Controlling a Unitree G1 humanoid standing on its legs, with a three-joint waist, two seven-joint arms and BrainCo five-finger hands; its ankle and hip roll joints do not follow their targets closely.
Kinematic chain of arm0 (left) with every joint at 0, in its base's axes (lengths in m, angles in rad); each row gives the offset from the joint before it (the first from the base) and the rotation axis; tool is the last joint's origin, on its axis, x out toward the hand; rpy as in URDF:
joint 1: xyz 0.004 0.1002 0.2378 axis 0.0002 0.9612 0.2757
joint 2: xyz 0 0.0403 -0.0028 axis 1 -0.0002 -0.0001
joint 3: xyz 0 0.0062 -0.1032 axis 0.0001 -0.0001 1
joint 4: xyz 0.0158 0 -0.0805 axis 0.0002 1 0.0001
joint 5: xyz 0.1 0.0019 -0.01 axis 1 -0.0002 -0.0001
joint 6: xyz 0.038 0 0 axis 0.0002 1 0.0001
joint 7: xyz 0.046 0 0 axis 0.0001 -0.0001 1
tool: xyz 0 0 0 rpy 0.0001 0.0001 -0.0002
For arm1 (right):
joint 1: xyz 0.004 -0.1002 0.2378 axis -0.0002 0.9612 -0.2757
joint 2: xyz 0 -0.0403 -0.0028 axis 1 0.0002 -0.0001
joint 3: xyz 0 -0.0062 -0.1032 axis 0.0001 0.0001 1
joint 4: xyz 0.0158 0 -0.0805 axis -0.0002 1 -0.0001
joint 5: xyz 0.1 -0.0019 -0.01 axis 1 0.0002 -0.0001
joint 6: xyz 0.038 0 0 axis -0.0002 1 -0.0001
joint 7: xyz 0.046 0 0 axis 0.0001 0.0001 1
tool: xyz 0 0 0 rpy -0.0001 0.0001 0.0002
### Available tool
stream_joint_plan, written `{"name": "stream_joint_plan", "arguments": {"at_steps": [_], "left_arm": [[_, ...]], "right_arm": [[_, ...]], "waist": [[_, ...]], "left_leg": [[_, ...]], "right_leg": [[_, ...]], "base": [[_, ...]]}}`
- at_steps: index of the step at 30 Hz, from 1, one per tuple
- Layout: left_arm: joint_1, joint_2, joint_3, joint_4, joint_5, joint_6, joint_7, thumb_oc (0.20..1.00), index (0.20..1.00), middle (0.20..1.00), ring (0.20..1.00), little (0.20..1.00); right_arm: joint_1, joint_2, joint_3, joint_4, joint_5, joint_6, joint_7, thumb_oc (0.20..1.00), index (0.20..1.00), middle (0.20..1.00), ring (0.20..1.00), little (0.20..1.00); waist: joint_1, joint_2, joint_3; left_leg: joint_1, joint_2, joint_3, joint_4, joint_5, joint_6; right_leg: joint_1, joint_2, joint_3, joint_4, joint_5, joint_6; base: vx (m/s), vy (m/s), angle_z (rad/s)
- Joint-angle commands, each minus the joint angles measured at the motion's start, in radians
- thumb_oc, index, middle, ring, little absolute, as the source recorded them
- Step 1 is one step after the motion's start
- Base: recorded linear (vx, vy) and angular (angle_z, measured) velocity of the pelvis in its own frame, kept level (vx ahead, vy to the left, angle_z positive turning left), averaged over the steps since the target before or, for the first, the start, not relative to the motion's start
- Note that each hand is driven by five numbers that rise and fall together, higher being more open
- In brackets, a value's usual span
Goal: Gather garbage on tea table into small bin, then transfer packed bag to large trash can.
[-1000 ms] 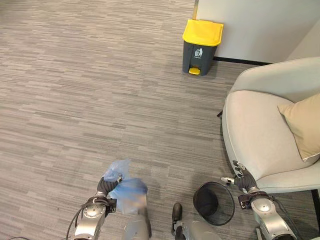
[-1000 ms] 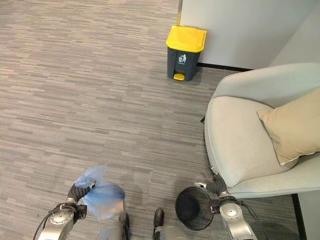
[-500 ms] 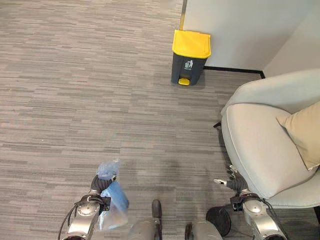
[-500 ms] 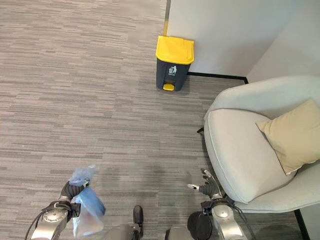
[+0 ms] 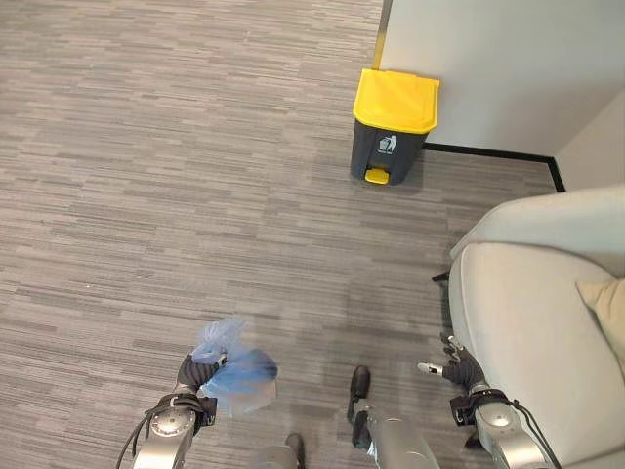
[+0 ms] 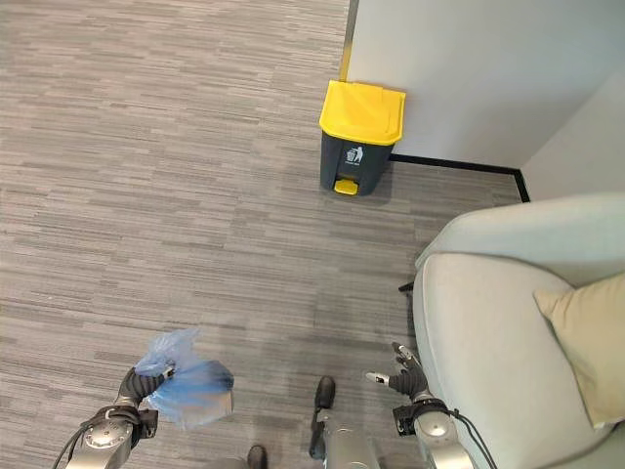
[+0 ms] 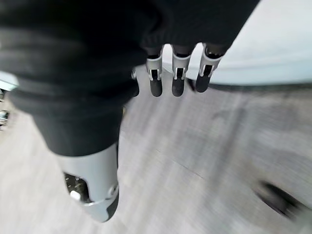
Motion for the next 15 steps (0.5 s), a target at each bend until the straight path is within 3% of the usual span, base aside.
{"name": "stream_joint_plan", "arguments": {"at_steps": [1,4,7,10,15], "left_arm": [[-0.032,0.026,0.025,-0.066,-0.025,-0.044,0.007,0.200,0.200,0.200,0.200,0.200],[-0.032,0.028,0.025,-0.064,-0.022,-0.045,0.004,0.200,0.200,0.200,0.200,0.200],[-0.032,0.033,0.020,-0.058,-0.010,-0.046,0.004,0.200,0.200,0.200,0.200,0.200],[-0.023,0.031,0.022,-0.063,-0.012,-0.043,0.010,0.200,0.200,0.200,0.200,0.200],[0.001,0.028,0.030,-0.084,-0.009,-0.042,0.004,0.200,0.200,0.200,0.200,0.200]], "right_arm": [[-0.009,-0.056,-0.027,-0.014,0.003,-0.036,-0.016,1.000,1.000,1.000,1.000,1.000],[-0.008,-0.063,-0.034,-0.010,0.000,-0.033,-0.018,1.000,1.000,1.000,1.000,1.000],[-0.002,-0.060,-0.041,0.001,0.000,-0.031,-0.032,1.000,1.000,1.000,1.000,1.000],[0.005,-0.048,-0.040,0.007,-0.001,-0.027,-0.038,1.000,1.000,1.000,1.000,1.000],[0.006,-0.032,-0.039,0.019,-0.009,-0.025,-0.031,1.000,1.000,1.000,1.000,1.000]], "waist": [[-0.004,-0.007,0.011],[0.004,-0.006,0.018],[0.028,0.005,0.032],[0.048,0.013,0.032],[0.061,0.005,-0.001]], "left_leg": [[-0.050,0.009,0.011,-0.155,0.002,-0.009],[-0.108,0.002,0.042,-0.180,0.015,-0.012],[-0.209,0.006,0.094,-0.258,0.145,-0.028],[-0.230,0.003,0.097,-0.334,0.220,-0.043],[-0.190,-0.008,0.066,-0.366,0.204,-0.023]], "right_leg": [[0.045,-0.056,0.012,0.019,-0.153,0.161],[0.066,-0.058,0.013,0.013,-0.167,0.162],[0.135,-0.034,0.017,-0.008,-0.193,0.160],[0.184,-0.013,0.037,-0.015,-0.212,0.160],[0.234,-0.019,0.084,-0.017,-0.237,0.170]], "base": [[0.31,-0.106,-0.04],[0.15,-0.016,-0.22],[0.24,0.018,-0.20],[0.27,0.068,-0.21],[0.33,0.165,-0.44]]}}
